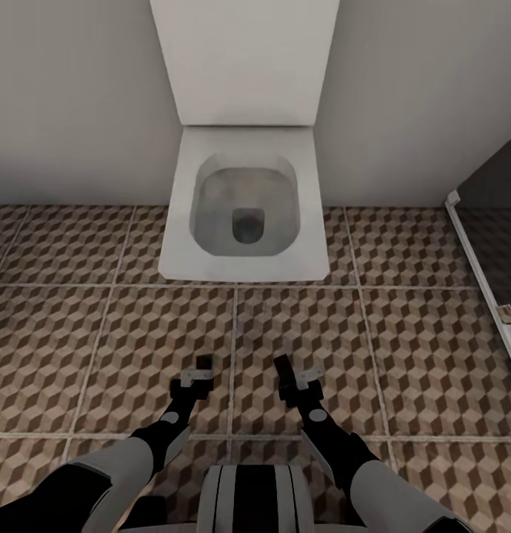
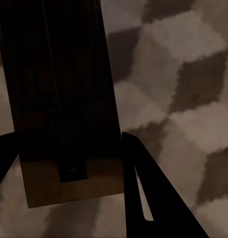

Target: Take the four mousetraps from the cabinet in the bathroom and place them on the bathroom floor. Make sure all four end up on the same floor surface, and ensure that at least two of them are either under or directly next to the same bathroom sink.

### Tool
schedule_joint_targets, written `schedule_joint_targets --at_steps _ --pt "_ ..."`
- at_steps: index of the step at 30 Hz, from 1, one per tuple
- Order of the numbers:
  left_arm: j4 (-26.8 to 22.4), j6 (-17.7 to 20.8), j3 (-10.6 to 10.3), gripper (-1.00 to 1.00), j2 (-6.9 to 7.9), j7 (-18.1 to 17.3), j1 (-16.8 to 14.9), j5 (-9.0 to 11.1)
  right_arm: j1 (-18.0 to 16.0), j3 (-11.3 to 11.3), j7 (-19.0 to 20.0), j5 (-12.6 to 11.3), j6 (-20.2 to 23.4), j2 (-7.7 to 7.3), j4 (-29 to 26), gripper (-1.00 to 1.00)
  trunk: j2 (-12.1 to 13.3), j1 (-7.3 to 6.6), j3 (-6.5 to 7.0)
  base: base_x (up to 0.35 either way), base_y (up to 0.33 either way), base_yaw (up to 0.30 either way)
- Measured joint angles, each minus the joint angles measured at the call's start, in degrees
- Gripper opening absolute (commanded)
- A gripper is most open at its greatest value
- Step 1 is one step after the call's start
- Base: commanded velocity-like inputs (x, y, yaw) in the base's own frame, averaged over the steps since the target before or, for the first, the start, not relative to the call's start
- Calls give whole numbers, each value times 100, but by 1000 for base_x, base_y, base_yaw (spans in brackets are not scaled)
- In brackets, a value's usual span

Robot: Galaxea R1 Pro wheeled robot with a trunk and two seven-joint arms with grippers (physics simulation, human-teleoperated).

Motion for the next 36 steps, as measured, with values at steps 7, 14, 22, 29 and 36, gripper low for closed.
schedule_joint_targets --at_steps 7,14,22,29,36 --pt "8 1 0 -100 0 0 0 -1 0 1 0 0 0 0 2 -100 0 0 -60 0 0 0" --pt "9 2 0 -100 0 -1 2 -2 -2 2 0 0 0 0 2 -100 0 0 -123 0 0 0" --pt "9 0 0 -100 0 0 3 -2 1 6 0 0 0 0 2 -100 0 0 -194 0 0 0" --pt "9 2 0 -100 0 0 1 -3 -2 12 0 6 -65 0 1 -100 0 0 -232 0 0 0" --pt "9 3 -1 -100 -8 0 4 -3 -1 14 -7 11 -517 -8 66 -100 0 0 -236 2 0 0"
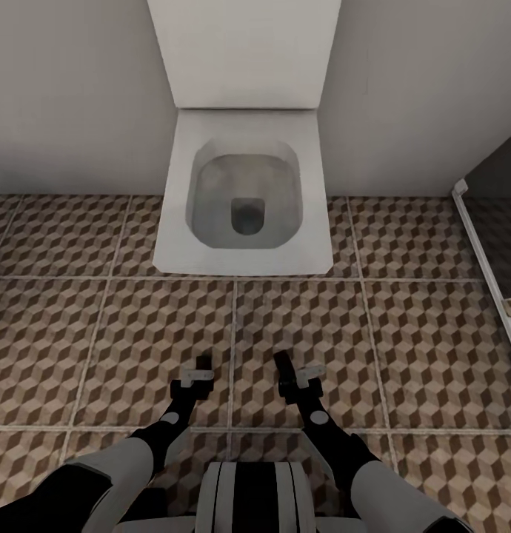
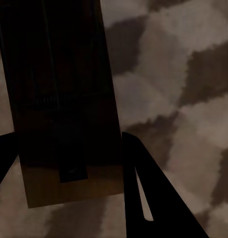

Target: Take the four mousetraps from the cabinet in the bathroom and place them on the bathroom floor. Make sure all four end up on the same floor surface, and ensure that at least two of them are either under or directly next to the same bathroom sink.

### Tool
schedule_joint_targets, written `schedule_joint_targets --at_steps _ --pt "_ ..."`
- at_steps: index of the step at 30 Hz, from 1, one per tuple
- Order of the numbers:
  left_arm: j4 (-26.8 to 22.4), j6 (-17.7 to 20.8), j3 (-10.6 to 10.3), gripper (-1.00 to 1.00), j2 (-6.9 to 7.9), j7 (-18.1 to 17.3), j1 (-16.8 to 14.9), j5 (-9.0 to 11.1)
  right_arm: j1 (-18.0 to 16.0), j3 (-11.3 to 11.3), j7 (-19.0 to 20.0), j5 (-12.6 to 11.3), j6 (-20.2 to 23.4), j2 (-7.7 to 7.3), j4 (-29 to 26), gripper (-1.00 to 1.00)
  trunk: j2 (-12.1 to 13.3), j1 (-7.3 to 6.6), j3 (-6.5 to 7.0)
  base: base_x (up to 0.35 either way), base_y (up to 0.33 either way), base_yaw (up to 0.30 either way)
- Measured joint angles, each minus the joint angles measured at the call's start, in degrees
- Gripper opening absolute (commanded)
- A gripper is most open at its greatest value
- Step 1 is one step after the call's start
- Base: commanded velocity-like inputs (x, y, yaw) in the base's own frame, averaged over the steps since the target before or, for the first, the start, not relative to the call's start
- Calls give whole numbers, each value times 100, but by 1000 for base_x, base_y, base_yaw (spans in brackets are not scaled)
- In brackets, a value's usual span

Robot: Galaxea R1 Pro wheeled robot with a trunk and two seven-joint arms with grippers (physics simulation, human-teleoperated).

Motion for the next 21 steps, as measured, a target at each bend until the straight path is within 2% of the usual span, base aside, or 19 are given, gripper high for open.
schedule_joint_targets --at_steps 6,21 --pt "0 0 0 -100 -1 0 2 3 -1 0 -3 3 -66 5 21 -100 0 -1 0 88 0 0" --pt "0 0 0 -100 -1 0 2 2 0 0 -3 8 -72 8 58 -100 0 -2 0 158 0 0"
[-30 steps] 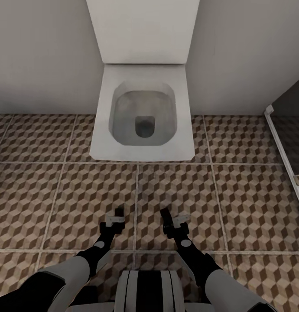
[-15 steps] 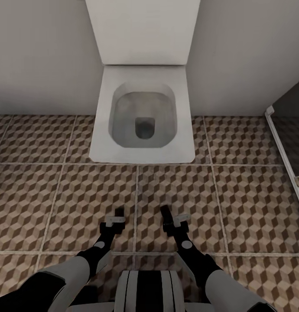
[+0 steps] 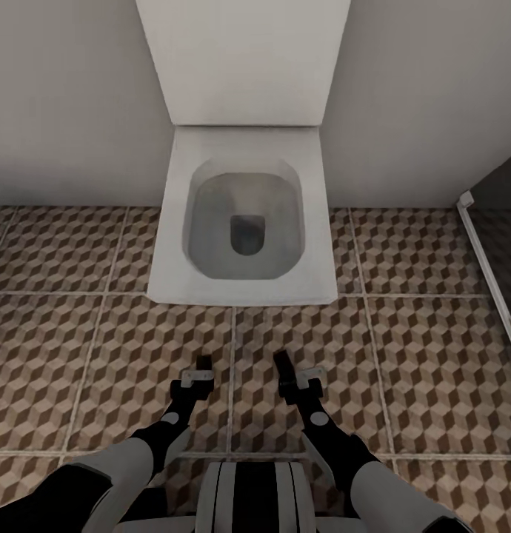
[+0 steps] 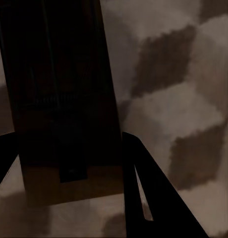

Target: Take the four mousetraps from the cabinet in the bathroom and place them on the bathroom floor. Make sure all four end up on the same floor surface, and ensure that at least two of them are either under or directly next to the same bathroom sink.

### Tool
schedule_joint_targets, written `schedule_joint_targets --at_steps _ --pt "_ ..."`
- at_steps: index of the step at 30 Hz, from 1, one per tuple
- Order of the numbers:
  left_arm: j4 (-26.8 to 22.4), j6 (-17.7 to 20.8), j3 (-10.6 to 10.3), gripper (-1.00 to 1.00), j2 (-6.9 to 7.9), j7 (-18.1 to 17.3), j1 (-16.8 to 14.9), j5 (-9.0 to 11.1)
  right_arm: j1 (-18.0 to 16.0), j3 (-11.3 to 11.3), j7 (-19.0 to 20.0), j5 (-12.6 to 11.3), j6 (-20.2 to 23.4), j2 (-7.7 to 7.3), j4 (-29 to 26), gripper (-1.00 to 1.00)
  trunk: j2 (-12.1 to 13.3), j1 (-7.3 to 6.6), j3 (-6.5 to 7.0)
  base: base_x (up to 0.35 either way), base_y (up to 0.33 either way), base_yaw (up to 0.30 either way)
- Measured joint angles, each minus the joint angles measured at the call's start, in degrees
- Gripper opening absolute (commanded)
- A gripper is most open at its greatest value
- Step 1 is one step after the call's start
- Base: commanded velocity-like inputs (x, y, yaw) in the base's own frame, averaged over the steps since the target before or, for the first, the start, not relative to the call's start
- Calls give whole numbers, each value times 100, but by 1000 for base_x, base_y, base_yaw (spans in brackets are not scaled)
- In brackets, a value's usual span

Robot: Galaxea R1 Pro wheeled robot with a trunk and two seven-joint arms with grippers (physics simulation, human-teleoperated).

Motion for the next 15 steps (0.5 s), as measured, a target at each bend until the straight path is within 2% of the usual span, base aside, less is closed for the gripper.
schedule_joint_targets --at_steps 15 --pt "-17 -32 0 -100 0 4 -2 -2 2 -4 12 117 -17 11 7 -100 0 2 0 26 0 0"
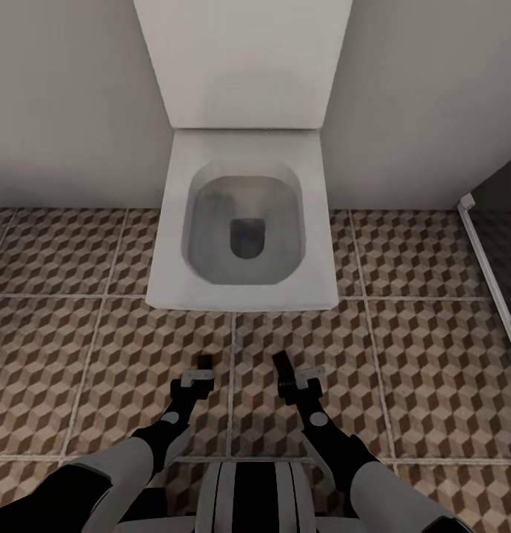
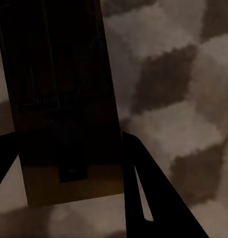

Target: Take the four mousetraps from the cabinet in the bathroom and place them on the bathroom floor. Make sure all four end up on the same floor surface, and ensure that at least two of them are either under or directly next to the same bathroom sink.

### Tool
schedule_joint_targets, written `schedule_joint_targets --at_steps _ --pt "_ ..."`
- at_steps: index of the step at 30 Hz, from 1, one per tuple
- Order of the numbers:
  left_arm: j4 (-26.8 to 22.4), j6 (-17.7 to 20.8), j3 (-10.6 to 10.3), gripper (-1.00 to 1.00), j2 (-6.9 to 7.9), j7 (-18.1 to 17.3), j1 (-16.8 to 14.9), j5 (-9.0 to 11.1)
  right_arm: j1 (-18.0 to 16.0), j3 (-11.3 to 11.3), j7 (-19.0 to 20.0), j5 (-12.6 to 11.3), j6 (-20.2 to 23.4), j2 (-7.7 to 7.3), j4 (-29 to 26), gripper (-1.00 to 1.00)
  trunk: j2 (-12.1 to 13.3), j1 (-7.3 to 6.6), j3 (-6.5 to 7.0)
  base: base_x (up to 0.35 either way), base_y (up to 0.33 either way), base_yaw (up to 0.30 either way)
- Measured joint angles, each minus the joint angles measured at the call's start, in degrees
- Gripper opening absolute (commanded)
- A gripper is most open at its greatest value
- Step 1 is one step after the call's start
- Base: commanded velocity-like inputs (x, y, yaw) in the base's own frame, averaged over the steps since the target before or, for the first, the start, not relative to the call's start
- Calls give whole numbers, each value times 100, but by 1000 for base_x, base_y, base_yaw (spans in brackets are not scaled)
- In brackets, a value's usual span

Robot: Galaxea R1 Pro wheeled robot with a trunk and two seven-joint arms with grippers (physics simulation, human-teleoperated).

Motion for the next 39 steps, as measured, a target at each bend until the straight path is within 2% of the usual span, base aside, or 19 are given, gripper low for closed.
schedule_joint_targets --at_steps 6,15,31,39 --pt "-17 -30 0 -100 -59 4 1 -1 -3 -17 -11 8 26 -1 258 -100 0 0 0 0 0 0" --pt "-18 -346 0 -100 -75 -61 2 0 -5 -23 -21 15 31 4 439 -100 0 0 0 0 0 0" --pt "8 -365 -7 -100 -79 -66 3 0 -8 -22 -29 15 124 -2 450 -100 0 0 0 0 0 0" --pt "174 -348 -8 -100 -74 -73 2 4 -16 -27 -32 16 166 23 443 -100 0 0 0 0 0 0"
